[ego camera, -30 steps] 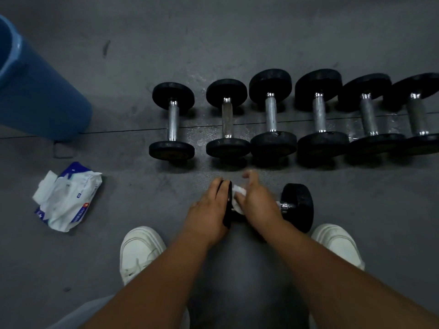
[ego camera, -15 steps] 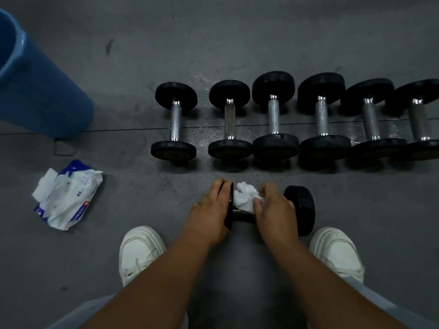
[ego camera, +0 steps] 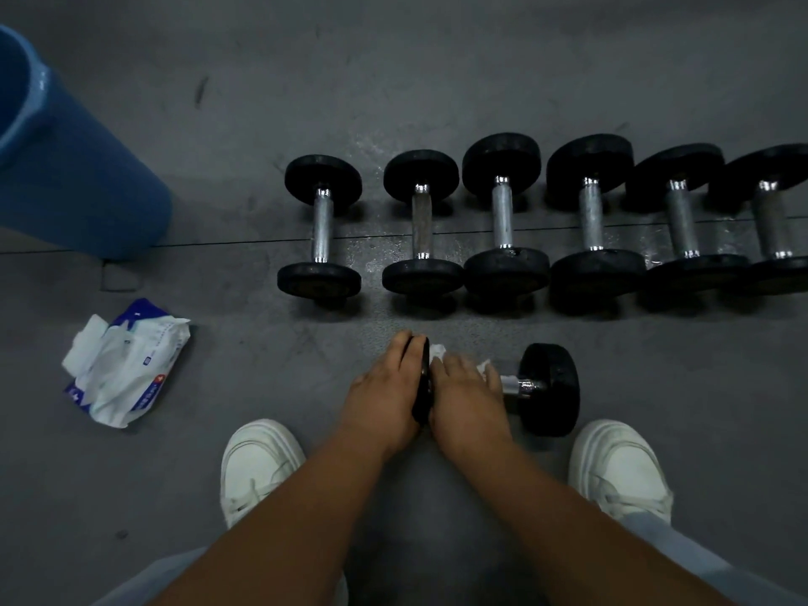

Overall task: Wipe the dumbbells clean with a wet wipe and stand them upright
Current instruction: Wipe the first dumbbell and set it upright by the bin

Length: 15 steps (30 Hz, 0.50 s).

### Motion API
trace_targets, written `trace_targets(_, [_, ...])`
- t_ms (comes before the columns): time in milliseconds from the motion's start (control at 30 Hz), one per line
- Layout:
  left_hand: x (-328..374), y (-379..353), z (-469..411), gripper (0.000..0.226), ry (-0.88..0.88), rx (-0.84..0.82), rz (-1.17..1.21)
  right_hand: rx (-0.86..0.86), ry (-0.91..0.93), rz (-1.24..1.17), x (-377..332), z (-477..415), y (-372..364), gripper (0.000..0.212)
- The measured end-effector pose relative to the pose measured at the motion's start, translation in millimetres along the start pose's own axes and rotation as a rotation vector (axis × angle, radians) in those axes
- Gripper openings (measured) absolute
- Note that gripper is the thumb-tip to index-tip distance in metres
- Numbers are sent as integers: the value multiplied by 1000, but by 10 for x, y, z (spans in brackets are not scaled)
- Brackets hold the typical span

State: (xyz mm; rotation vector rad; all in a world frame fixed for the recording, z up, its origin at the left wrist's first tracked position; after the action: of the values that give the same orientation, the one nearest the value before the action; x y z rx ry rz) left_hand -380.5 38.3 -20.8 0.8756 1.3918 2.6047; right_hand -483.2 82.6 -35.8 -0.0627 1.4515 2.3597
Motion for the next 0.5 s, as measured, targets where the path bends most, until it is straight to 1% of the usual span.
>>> trace_targets(100, [16, -8, 16, 98, -4, -1, -10, 0, 37, 13, -75, 254, -5, 61])
trace_targets(200, [13, 5, -11, 100, 5, -13, -34, 43, 43, 10, -48, 25, 41, 55])
trace_targets(233, [6, -2, -13, 100, 8, -16, -36, 28, 30, 26, -37, -34, 35, 53])
trace_targets(300, [-1, -15, -3, 100, 2, -8, -27, 43, 11, 28, -63, 95, -25, 60])
trace_targets(400, [8, -14, -1, 98, -5, 6, -23, 34, 58, 13, -101, 493, -172, 76])
trace_targets(467, [16, 14, -23, 99, -6, 2, -40, 72, 87, 70, -58, 336, -107, 76])
trace_targets(500, [16, 16, -37, 100, -5, -7, -50, 73, 94, 47, -42, 181, -38, 73])
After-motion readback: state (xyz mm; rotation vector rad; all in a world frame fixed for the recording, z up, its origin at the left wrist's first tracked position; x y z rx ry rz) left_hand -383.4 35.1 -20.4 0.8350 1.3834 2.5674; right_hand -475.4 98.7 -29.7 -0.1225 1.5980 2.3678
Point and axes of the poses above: each hand's wrist, its own z-axis away from the middle knuckle, its own y-axis out of the back of the hand, x = y × z, the point moved 5 cm from there along -z, towards the middle knuckle, and after that the axes turned 1 degree about z, right-handed, at the moved point
